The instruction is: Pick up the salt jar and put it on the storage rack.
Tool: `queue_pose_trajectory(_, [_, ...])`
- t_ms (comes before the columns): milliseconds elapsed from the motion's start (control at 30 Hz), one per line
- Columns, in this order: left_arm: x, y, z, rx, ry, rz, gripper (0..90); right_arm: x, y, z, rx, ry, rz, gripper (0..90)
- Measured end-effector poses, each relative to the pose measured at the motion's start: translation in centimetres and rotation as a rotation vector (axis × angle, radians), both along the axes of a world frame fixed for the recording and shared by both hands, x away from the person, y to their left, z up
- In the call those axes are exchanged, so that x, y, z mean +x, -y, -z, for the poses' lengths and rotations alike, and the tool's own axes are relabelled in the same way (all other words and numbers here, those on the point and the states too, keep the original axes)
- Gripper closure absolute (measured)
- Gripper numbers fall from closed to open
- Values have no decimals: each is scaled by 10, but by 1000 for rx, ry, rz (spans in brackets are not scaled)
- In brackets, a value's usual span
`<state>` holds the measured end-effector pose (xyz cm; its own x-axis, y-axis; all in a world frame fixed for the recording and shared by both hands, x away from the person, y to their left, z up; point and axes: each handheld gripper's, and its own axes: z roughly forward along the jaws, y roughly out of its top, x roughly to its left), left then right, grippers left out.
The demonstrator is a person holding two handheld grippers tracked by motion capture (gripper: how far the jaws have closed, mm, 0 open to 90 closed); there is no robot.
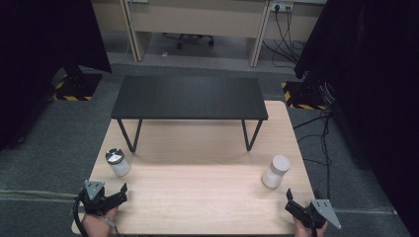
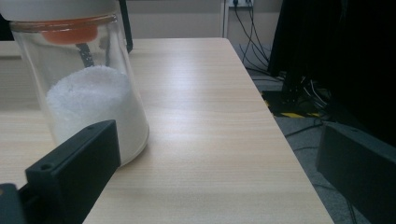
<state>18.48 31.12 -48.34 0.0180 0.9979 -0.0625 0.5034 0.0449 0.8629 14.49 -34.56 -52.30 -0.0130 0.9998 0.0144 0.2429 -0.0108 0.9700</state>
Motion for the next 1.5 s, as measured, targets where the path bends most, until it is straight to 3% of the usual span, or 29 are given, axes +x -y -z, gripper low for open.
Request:
queue_pose_trajectory(500, [-2,-4,0,-17,10,4,0,4,1,-4,4,-28,-5,3])
queue_pose_trajectory(767, [-1,-9,-3,-31,-4,19,0,2,2,-3,17,-19,-4,3])
queue_pose_trajectory(1100, [-2,-10,-6,-47,14,3,0,0,5,0,31,0,-14,3])
queue_pose_trajectory(1500, [14,-1,-18,-28,28,20,0,-1,3,1,25,1,-14,3])
